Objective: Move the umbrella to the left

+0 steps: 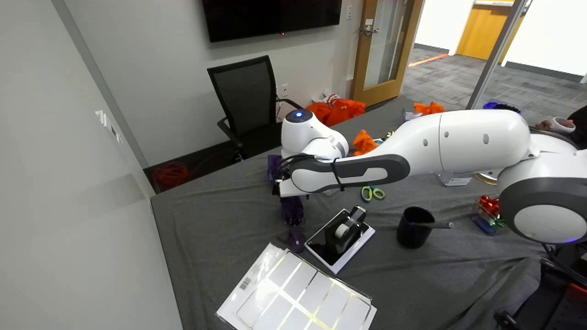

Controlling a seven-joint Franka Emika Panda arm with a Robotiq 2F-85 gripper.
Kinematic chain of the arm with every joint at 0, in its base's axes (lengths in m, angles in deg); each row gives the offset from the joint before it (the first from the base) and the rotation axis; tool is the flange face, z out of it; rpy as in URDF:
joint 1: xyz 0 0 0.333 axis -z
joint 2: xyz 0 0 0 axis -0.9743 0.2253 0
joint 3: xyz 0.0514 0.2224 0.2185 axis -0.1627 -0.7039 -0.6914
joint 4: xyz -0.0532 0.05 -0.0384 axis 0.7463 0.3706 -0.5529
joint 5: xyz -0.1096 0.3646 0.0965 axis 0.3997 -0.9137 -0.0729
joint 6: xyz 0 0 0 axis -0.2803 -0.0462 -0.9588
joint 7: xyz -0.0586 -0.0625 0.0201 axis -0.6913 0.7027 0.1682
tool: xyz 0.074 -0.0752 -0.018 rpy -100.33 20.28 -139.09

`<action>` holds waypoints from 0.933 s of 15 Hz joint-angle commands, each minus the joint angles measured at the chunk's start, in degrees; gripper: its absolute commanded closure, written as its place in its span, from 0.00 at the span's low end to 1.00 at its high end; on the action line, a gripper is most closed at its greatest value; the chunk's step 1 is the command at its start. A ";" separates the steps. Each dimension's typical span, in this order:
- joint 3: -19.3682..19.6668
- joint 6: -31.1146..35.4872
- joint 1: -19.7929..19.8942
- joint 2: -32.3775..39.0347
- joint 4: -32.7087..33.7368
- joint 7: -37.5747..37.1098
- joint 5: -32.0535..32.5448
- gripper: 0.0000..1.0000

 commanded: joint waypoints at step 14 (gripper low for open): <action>1.05 -6.54 -0.42 2.43 4.01 -4.98 0.29 0.75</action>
